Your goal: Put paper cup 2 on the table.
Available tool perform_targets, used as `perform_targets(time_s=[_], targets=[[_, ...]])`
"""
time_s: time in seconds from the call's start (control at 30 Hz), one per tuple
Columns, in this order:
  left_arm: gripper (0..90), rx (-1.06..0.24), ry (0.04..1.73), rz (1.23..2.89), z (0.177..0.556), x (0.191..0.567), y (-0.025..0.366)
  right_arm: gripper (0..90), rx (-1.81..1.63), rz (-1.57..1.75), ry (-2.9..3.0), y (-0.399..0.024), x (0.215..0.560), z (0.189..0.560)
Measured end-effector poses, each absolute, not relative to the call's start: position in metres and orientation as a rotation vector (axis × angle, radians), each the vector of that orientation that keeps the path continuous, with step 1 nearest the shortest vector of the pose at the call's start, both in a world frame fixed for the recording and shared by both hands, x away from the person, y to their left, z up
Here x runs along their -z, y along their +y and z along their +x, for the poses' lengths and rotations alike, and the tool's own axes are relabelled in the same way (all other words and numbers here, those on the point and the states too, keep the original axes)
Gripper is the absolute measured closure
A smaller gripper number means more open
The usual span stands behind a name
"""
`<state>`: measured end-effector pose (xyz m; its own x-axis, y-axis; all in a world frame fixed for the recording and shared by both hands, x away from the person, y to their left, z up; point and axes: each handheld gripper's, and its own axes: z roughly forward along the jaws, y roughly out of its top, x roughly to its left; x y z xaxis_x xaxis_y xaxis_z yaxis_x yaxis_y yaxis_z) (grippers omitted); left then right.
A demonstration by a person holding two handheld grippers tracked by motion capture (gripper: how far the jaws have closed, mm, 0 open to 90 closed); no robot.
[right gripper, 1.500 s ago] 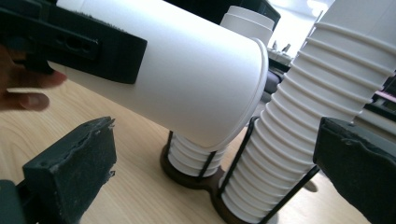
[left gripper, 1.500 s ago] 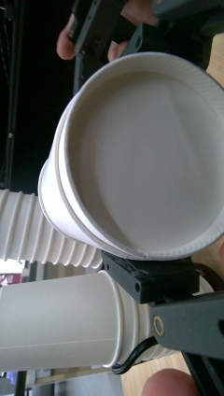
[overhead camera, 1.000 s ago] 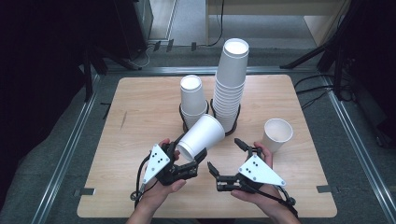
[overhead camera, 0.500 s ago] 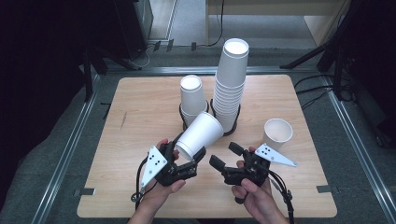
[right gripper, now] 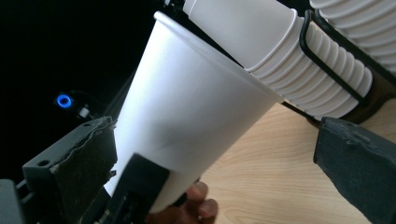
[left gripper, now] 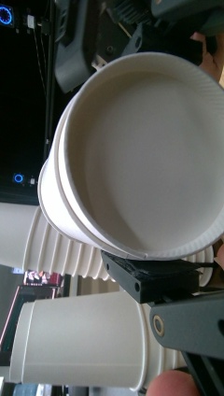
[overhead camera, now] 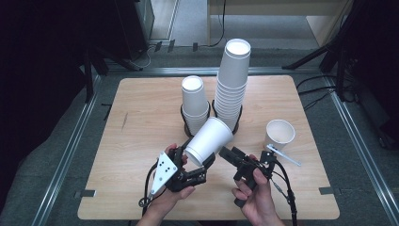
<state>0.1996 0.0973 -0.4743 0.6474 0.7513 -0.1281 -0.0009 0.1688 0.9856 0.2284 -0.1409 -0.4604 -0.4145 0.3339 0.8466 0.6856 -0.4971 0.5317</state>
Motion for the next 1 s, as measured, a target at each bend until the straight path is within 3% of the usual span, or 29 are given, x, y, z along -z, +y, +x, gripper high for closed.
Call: perform_targets(time_s=[1.0], targets=[[22.7,-0.636,0.661,1.359,0.184,0.484,0.063,0.0,1.847,-1.623,-1.092,-0.144,0.468,0.227]])
